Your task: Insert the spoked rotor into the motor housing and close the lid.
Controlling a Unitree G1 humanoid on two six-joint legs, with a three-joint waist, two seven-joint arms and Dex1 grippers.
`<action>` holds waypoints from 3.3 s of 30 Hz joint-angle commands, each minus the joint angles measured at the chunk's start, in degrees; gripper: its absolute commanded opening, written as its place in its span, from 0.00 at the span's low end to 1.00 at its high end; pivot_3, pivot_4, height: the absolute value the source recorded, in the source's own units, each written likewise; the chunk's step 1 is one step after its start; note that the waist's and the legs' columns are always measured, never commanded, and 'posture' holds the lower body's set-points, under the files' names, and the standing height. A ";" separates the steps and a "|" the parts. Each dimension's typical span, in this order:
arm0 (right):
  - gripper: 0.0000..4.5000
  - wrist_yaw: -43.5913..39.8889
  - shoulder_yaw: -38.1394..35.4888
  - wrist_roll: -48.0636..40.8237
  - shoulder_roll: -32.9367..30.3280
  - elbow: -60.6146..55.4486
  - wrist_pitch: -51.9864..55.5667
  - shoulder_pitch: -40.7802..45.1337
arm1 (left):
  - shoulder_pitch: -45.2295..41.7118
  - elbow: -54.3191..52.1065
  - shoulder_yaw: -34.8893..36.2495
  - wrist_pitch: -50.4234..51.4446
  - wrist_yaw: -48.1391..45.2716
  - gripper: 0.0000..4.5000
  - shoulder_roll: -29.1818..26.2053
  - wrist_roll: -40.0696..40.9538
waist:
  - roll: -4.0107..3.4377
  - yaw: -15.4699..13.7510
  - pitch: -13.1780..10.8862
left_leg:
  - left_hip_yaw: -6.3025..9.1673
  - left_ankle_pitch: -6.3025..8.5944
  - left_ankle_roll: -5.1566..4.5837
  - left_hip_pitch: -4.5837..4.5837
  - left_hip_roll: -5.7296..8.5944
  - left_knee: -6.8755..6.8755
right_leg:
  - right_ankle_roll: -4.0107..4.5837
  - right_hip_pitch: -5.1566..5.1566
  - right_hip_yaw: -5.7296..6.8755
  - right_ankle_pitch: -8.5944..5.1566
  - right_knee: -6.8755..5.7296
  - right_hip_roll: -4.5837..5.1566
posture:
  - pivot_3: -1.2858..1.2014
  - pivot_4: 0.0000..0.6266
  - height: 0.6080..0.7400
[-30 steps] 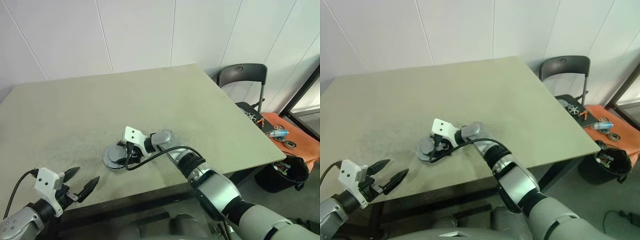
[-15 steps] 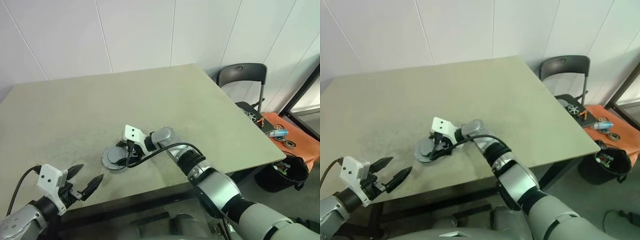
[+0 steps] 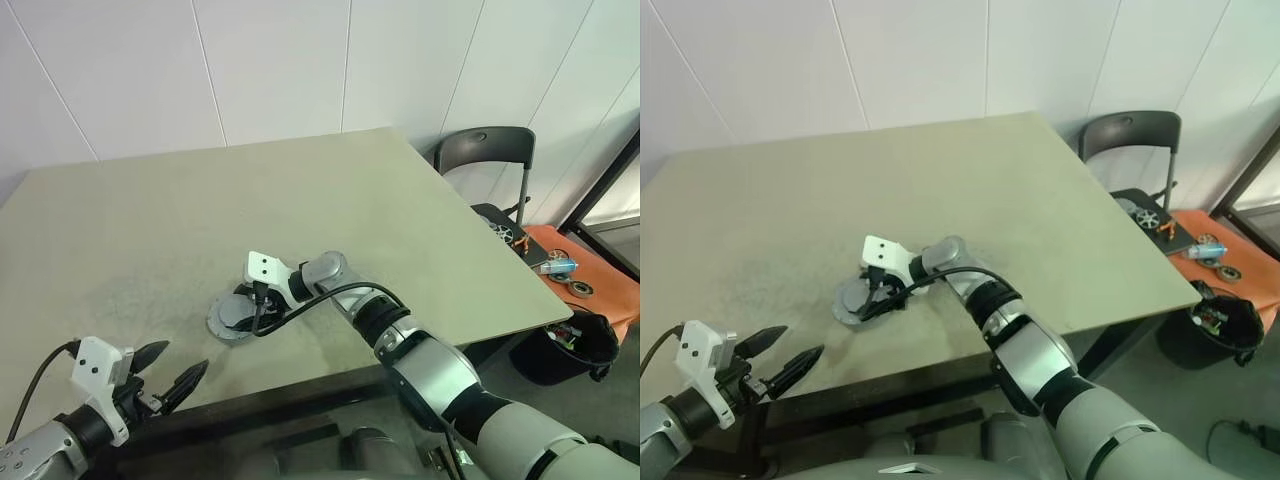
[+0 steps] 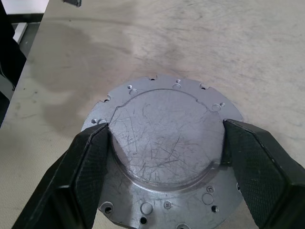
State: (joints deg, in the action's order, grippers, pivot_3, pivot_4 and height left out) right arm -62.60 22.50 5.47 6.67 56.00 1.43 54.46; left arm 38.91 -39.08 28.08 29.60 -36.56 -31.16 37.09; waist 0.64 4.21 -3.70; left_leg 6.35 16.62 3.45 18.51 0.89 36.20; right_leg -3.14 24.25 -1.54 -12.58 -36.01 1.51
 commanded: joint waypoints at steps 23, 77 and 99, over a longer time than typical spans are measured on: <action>0.76 0.04 1.91 2.50 0.49 -0.07 4.66 2.32 | 2.27 2.95 -1.88 -8.06 -4.90 1.00 0.97 -5.89 | -0.04 0.02 -0.02 | 0.00 0.01 0.01 -0.01 0.00 -0.01 | 0.01 -0.01 0.00 -0.01 0.03 0.03 | 0.52 0.00 1.00; 0.76 -2.17 5.07 2.51 -0.16 -3.83 14.16 1.70 | -16.69 10.87 -4.51 -3.19 1.40 0.65 0.87 -3.85 | -0.09 -0.11 0.00 | 0.00 0.01 0.01 -0.02 0.03 -0.06 | -0.02 -0.06 0.03 0.00 0.09 0.03 | 0.52 0.00 1.00; 0.76 -2.03 5.14 2.74 -0.22 -5.25 13.70 0.78 | -30.13 22.15 -18.42 1.46 2.46 0.00 -2.92 -13.89 | -0.08 -0.12 0.27 | 0.04 0.00 0.00 -0.09 0.07 -0.08 | -0.10 -0.12 -0.01 0.00 -0.03 0.05 | 0.52 0.00 1.00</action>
State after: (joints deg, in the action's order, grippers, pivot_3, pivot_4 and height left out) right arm -63.53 25.84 6.62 6.47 50.65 14.64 56.04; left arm 8.36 -16.52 10.04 30.05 -33.80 -33.77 23.49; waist 0.56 4.10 -3.43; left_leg 6.38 16.62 3.45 18.42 0.96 36.12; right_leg -3.24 24.14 -1.54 -12.58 -36.04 1.56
